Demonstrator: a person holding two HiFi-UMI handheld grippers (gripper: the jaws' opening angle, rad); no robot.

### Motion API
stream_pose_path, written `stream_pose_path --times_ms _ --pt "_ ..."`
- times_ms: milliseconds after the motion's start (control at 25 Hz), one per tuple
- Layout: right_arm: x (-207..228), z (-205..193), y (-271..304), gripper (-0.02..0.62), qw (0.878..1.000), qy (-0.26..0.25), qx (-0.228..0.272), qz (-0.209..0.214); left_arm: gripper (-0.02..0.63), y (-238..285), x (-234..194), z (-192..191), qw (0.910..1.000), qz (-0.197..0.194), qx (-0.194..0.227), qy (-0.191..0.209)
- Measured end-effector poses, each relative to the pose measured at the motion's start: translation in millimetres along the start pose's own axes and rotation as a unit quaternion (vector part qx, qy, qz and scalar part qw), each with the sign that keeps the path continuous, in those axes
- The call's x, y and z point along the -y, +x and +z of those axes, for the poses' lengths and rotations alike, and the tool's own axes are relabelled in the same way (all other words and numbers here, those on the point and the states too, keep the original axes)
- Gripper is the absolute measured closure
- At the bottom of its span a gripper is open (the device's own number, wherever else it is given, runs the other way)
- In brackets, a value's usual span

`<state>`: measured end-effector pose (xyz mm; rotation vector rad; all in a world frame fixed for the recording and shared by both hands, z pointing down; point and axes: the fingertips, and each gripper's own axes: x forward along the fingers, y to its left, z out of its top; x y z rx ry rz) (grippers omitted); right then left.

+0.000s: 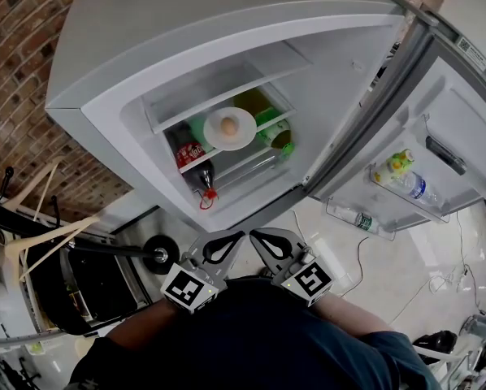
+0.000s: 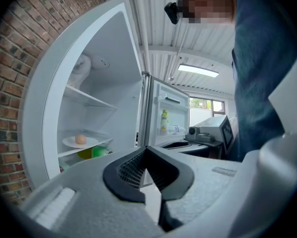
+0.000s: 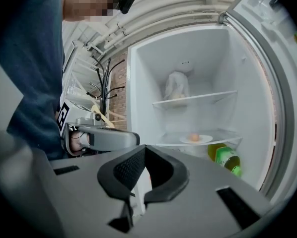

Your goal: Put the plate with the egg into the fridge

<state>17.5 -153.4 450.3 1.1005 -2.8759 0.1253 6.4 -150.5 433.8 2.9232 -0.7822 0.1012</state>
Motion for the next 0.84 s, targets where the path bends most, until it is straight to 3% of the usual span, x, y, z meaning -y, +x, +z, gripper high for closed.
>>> stream_pose_path --times_ms 840 --pt "-1.1 -1.6 -3.6 0.586 1.000 -0.005 -0.005 -0.001 0.601 0.1 2.4 0.5 1.0000 0.004 0.005 0.002"
